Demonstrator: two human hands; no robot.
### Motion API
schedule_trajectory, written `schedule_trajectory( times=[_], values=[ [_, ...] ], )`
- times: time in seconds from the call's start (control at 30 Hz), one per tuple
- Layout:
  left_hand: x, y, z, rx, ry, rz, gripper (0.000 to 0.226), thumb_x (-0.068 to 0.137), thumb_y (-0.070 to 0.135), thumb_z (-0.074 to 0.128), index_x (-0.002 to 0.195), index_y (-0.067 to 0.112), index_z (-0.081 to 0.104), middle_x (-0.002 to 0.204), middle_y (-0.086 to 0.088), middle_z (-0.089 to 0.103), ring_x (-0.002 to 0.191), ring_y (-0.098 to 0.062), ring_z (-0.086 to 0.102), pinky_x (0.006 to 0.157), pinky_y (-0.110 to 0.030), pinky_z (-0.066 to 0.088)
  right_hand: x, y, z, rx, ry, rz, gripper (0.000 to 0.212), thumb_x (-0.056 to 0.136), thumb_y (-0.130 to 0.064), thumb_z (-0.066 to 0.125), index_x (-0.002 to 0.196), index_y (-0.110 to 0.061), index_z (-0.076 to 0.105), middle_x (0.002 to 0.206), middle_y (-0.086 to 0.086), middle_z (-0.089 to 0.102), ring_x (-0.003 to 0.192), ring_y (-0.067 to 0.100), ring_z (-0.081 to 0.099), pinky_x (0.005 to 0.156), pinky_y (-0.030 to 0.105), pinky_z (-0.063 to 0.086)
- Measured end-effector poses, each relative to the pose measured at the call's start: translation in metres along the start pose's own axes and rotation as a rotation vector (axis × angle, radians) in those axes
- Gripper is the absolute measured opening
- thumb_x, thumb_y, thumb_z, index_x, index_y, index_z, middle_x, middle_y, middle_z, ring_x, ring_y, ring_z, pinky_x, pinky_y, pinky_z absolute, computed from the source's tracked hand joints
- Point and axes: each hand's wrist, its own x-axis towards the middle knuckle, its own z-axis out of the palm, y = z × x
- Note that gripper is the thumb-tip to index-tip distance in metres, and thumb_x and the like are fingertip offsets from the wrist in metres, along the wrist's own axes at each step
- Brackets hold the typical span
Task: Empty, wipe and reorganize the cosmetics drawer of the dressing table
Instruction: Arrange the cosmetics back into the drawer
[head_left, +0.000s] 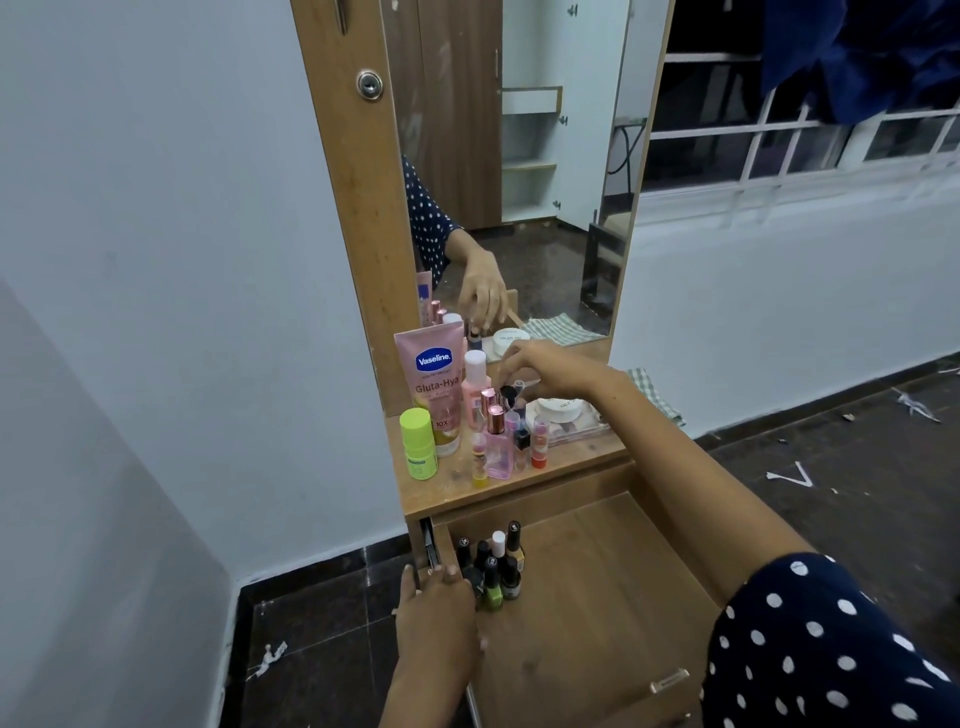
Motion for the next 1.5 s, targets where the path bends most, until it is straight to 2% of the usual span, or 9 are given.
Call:
schedule_trajectory(
  times=[0.27, 0.47, 0.63, 0.77, 0.87, 1.0, 1.13, 1.3, 1.5],
  values=[
    [-0.001, -0.002, 0.002, -0.03, 0.015, 0.017, 0.056, 0.092, 0.037, 0.054, 0.142, 0.018, 0.038, 0.152, -0.004, 0.029, 0.143, -0.017, 0.019, 0.116, -0.046, -0.001, -0.017, -0.005, -0.018, 0.07, 0.207, 0.014, 0.027, 0.078, -0.006, 0.073, 0.097, -0.025, 0.07, 0.117, 0.0, 0.059, 0.109, 0.018, 0.052, 0.089, 0.028, 0.039],
    [-0.003, -0.002, 0.005, -0.071, 0.044, 0.014, 0.056, 0.092, 0.036, 0.055, 0.143, 0.018, 0.037, 0.153, -0.003, 0.028, 0.144, -0.017, 0.019, 0.117, -0.046, 0.001, -0.072, -0.03, -0.02, 0.27, 0.481, -0.006, 0.024, 0.081, -0.015, 0.073, 0.104, -0.017, 0.067, 0.106, -0.006, 0.066, 0.101, 0.008, 0.059, 0.088, 0.022, 0.045],
    [-0.009, -0.001, 0.004, -0.072, 0.065, 0.015, 0.056, 0.093, 0.037, 0.053, 0.143, 0.017, 0.036, 0.154, -0.005, 0.024, 0.144, -0.018, 0.018, 0.116, -0.046, 0.001, -0.129, -0.052, 0.002, 0.434, 0.601, 0.063, 0.023, 0.083, -0.018, 0.071, 0.105, -0.017, 0.066, 0.103, -0.011, 0.067, 0.099, 0.002, 0.061, 0.085, 0.015, 0.048],
    [-0.013, -0.002, 0.004, -0.092, 0.094, 0.015, 0.056, 0.093, 0.036, 0.053, 0.143, 0.016, 0.035, 0.155, -0.005, 0.024, 0.144, -0.019, 0.018, 0.116, -0.045, 0.003, -0.162, -0.064, 0.046, 0.589, 0.476, 0.169, 0.021, 0.081, -0.015, 0.072, 0.1, -0.019, 0.065, 0.096, -0.01, 0.068, 0.09, -0.003, 0.064, 0.075, 0.011, 0.05],
    [-0.016, -0.002, 0.005, -0.134, 0.117, 0.007, 0.058, 0.093, 0.035, 0.054, 0.144, 0.015, 0.033, 0.153, -0.004, 0.028, 0.143, -0.018, 0.02, 0.116, -0.045, 0.004, -0.17, -0.066, 0.09, 0.557, 0.337, 0.276, 0.023, 0.077, -0.018, 0.077, 0.096, -0.023, 0.064, 0.09, -0.012, 0.069, 0.087, -0.006, 0.063, 0.072, 0.009, 0.048],
    [-0.02, -0.003, 0.003, -0.172, 0.129, 0.017, 0.055, 0.093, 0.035, 0.054, 0.142, 0.017, 0.037, 0.153, -0.002, 0.028, 0.143, -0.018, 0.019, 0.116, -0.045, 0.003, -0.158, -0.062, 0.137, 0.595, 0.217, 0.456, 0.027, 0.076, -0.002, 0.074, 0.097, -0.013, 0.062, 0.083, -0.003, 0.068, 0.075, 0.004, 0.063, 0.063, 0.005, 0.044],
    [-0.021, -0.004, 0.006, -0.2, 0.125, 0.015, 0.057, 0.094, 0.038, 0.053, 0.145, 0.019, 0.034, 0.156, -0.001, 0.024, 0.145, -0.017, 0.015, 0.116, -0.045, 0.001, -0.137, -0.053, 0.164, 0.453, 0.179, 0.543, 0.023, 0.075, 0.002, 0.071, 0.095, -0.01, 0.07, 0.084, -0.001, 0.063, 0.084, 0.016, 0.064, 0.077, 0.024, 0.053],
    [-0.022, -0.006, 0.01, -0.201, 0.111, 0.024, 0.06, 0.095, 0.039, 0.051, 0.147, 0.02, 0.029, 0.157, -0.001, 0.019, 0.146, -0.019, 0.011, 0.116, -0.046, 0.0, -0.124, -0.047, 0.184, 0.369, 0.129, 0.572, 0.024, 0.076, 0.001, 0.064, 0.097, -0.01, 0.067, 0.093, 0.003, 0.067, 0.079, 0.011, 0.058, 0.065, 0.01, 0.039],
    [-0.023, -0.007, 0.009, -0.228, 0.108, 0.02, 0.061, 0.095, 0.039, 0.05, 0.148, 0.02, 0.027, 0.157, -0.001, 0.02, 0.146, -0.018, 0.01, 0.116, -0.045, -0.001, -0.131, -0.048, 0.182, 0.409, 0.121, 0.544, 0.031, 0.076, 0.0, 0.069, 0.105, -0.011, 0.063, 0.1, 0.007, 0.067, 0.093, 0.02, 0.064, 0.081, 0.029, 0.054]
  ],
)
